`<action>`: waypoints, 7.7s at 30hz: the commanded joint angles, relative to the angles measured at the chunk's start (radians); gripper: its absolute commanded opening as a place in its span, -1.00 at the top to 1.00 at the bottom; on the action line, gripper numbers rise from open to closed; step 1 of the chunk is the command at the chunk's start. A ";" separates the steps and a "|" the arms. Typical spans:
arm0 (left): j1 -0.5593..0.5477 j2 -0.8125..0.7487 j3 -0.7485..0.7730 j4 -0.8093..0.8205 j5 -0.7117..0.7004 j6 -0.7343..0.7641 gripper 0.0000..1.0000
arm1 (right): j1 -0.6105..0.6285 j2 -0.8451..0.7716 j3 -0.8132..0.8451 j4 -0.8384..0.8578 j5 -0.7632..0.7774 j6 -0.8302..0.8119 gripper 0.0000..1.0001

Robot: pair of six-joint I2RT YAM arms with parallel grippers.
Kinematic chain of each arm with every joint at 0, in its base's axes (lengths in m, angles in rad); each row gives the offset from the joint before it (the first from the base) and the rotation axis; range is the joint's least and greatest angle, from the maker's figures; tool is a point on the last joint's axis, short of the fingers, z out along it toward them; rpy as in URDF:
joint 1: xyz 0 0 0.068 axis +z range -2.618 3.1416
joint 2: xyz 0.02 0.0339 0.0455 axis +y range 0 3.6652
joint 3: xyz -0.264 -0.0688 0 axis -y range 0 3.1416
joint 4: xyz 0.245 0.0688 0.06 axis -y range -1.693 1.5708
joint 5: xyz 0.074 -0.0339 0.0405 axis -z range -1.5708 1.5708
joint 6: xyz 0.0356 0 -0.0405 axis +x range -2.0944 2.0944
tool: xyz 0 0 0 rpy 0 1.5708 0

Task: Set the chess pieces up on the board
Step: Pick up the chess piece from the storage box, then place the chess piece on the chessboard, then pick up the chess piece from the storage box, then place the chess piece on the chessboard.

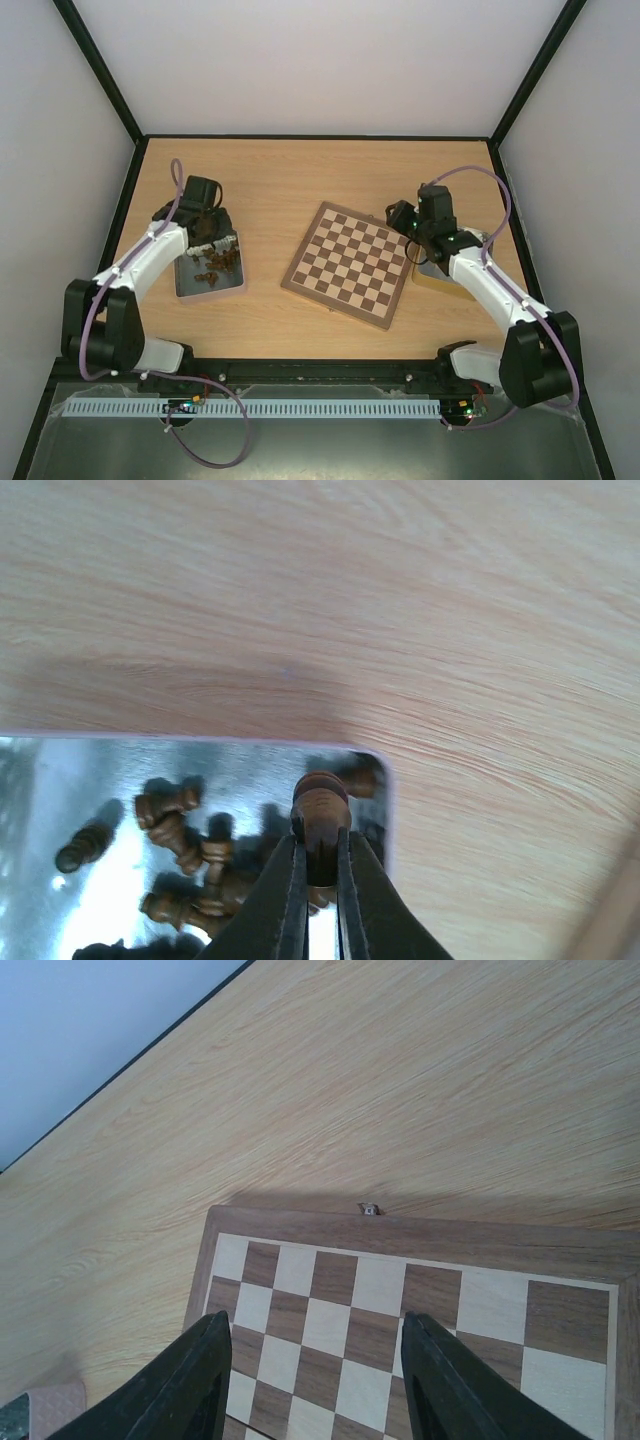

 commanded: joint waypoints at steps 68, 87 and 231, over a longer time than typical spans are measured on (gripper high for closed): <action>-0.710 0.349 0.356 -0.281 0.058 0.135 0.76 | 0.005 -0.088 -0.112 0.018 0.027 0.072 0.07; -0.707 0.380 0.331 -0.254 0.076 0.127 0.34 | 0.004 -0.089 -0.123 0.021 0.025 0.071 0.07; -0.617 0.385 0.289 -0.155 -0.023 -0.041 0.24 | 0.082 -0.016 -0.167 0.091 0.098 0.094 0.14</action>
